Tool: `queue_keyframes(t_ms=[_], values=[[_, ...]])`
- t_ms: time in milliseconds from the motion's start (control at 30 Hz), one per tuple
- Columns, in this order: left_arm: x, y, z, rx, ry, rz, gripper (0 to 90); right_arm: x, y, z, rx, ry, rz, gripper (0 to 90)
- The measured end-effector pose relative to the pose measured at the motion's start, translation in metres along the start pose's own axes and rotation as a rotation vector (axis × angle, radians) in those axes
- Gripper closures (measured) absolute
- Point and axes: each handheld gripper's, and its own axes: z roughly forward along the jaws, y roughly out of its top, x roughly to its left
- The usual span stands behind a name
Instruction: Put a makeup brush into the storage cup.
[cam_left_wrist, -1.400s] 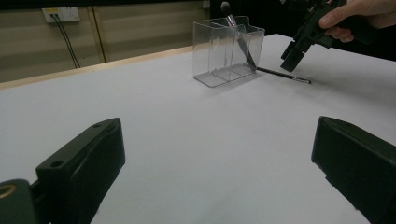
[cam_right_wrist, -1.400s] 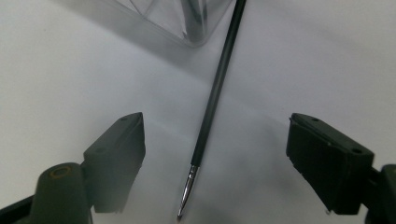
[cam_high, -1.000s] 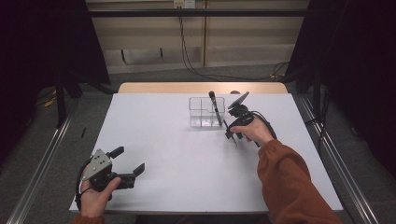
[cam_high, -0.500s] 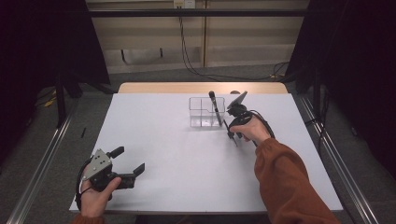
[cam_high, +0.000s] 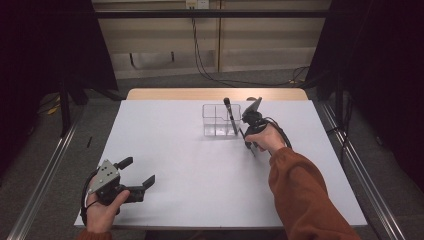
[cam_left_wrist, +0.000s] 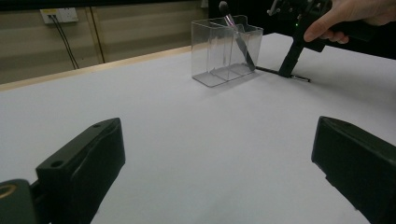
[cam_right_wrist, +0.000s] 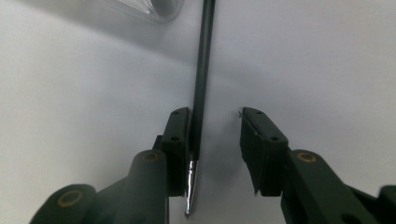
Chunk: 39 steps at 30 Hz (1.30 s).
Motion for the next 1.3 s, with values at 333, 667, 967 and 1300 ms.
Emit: queue_keyframes(t_ms=[333, 667, 967, 1300], values=[[0.0, 0.0, 0.0, 0.0, 0.001, 0.002, 2.8, -0.001, 0.002, 0.0, 0.027, -0.007, 0.032, 81.0], [0.0, 0.0, 0.0, 0.004, -0.001, 0.007, 2.7, -0.003, 0.003, 0.0, 0.038, 0.011, 0.081, 86.1], [0.001, 0.0, 0.0, 0.002, 0.001, 0.006, 2.7, -0.006, 0.001, 0.0, 0.02, 0.026, 0.095, 86.2], [0.001, 0.0, 0.0, 0.003, 0.004, 0.006, 2.7, -0.013, -0.007, -0.001, -0.035, 0.07, 0.102, 86.3]])
